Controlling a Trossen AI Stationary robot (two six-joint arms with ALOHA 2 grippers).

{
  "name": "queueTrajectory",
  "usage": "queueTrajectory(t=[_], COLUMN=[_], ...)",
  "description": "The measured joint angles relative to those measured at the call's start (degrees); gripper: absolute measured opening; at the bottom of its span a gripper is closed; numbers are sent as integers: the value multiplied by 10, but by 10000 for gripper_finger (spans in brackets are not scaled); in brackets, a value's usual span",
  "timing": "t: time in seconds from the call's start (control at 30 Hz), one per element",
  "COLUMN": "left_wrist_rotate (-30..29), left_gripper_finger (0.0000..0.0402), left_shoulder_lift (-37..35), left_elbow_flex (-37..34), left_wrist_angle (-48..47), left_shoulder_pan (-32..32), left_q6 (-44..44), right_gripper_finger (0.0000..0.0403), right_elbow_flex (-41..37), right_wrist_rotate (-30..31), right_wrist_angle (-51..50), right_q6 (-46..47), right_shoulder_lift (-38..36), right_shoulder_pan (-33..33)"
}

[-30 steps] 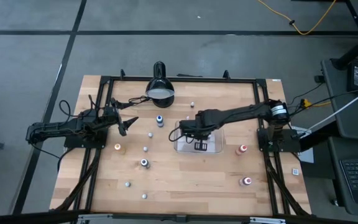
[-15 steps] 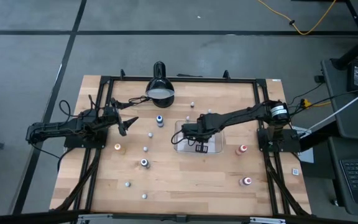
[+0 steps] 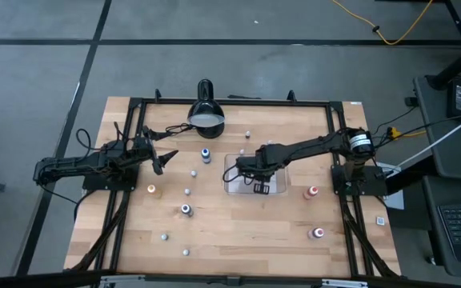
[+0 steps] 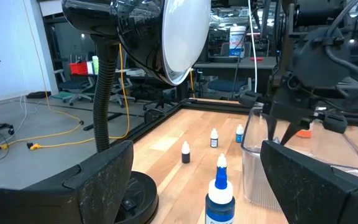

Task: Pick & Place food coloring
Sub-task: Put the small red food coloring bottle into the transparent bin, then put the small orange food coloring bottle into the transparent bin

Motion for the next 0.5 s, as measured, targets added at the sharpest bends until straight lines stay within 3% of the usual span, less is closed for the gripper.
queueTrajectory(t=[0.23,0.5], left_wrist_rotate=[0,0], left_gripper_finger=[347,347], left_shoulder_lift=[0,0], left_elbow_flex=[0,0], left_wrist_angle=[0,0], left_shoulder_pan=[0,0], left_q6=[0,0], right_gripper_finger=[142,157], right_elbow_flex=[0,21], right_wrist_rotate=[-2,-5], right_wrist_angle=[-2,-24], right_q6=[5,7], right_shoulder_lift=[0,-1], right_shoulder_pan=[-3,-3])
